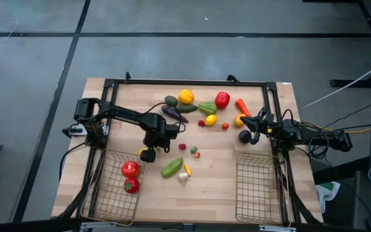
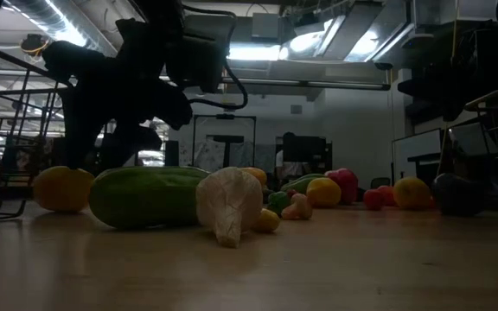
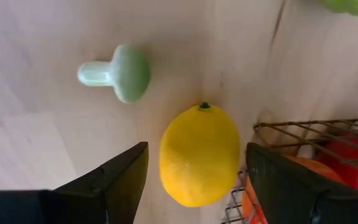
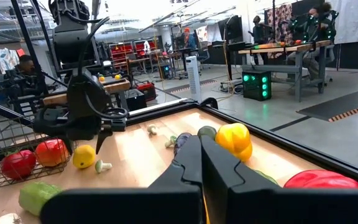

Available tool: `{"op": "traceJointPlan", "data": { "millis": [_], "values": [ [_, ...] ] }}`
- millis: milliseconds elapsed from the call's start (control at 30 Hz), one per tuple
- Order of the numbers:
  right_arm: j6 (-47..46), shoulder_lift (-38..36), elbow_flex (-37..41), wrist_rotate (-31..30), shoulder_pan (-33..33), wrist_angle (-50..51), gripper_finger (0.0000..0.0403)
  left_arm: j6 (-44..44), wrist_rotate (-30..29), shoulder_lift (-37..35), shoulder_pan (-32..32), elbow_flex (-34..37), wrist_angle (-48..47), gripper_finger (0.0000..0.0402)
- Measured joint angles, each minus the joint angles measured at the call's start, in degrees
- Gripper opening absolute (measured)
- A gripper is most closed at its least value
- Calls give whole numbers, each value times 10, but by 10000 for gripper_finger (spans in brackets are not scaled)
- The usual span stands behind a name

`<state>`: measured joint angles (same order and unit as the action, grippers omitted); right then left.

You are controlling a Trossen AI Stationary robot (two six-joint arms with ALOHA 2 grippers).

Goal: Sort produce into baskets
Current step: Put the bottom yellow lemon into the left wire basket

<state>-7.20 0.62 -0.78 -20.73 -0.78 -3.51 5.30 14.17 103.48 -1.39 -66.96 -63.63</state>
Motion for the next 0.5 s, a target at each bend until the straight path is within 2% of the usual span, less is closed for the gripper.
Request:
{"op": "traceJointPlan", "data": {
  "millis": [500],
  "values": [
    [0, 0, 0, 0, 0, 0, 1, 11, -68, 0, -12, 0, -12, 265]
  ]
}}
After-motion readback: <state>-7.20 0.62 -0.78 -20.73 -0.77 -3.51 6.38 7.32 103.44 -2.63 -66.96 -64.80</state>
